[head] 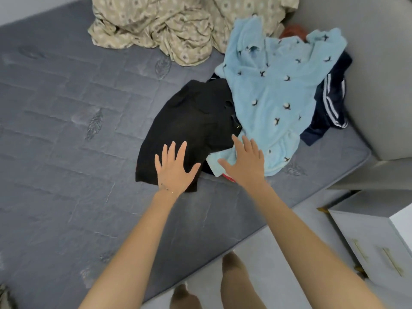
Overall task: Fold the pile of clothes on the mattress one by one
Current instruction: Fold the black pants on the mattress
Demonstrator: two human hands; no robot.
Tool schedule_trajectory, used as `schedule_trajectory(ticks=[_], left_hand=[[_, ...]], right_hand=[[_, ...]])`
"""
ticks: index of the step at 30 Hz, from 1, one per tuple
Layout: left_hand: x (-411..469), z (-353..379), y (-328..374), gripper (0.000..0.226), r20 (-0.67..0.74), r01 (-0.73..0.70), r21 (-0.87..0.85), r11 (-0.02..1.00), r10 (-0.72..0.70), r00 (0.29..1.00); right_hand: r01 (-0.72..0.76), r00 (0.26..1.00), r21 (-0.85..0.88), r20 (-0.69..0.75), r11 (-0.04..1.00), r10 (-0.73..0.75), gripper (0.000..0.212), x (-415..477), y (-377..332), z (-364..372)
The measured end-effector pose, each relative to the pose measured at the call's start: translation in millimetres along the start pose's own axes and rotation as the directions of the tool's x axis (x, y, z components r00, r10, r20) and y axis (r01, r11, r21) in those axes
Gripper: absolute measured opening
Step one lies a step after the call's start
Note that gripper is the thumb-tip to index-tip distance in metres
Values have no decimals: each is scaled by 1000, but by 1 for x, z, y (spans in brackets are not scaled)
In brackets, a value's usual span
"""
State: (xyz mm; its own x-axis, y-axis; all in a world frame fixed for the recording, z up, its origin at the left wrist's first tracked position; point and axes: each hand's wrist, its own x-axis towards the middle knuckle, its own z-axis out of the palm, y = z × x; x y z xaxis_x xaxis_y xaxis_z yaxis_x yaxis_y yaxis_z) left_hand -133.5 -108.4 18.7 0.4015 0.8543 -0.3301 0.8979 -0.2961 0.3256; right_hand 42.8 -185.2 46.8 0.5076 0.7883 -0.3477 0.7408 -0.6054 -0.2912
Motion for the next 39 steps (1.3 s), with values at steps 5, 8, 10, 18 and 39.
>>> schedule_trajectory(ticks=[5,8,10,18,39], left_hand=[[64,44,38,74,58,39,-59,997,-35,998],[96,68,53,74,89,65,-150,987,-52,995],[113,84,59,74,90,79,-186,979,-63,994],[156,133,46,100,97,312,-268,911,-297,950],[124,83,35,18,-362,25,-484,875,-227,904]], right_hand=[[109,991,-47,80,993,-105,78,71,41,12],[191,978,-58,99,980,-184,76,110,58,19],[263,961,-44,98,964,-257,78,136,62,23],[418,892,-216,280,882,-355,104,211,60,67],[399,909,170,-202,901,-364,17,160,33,67]])
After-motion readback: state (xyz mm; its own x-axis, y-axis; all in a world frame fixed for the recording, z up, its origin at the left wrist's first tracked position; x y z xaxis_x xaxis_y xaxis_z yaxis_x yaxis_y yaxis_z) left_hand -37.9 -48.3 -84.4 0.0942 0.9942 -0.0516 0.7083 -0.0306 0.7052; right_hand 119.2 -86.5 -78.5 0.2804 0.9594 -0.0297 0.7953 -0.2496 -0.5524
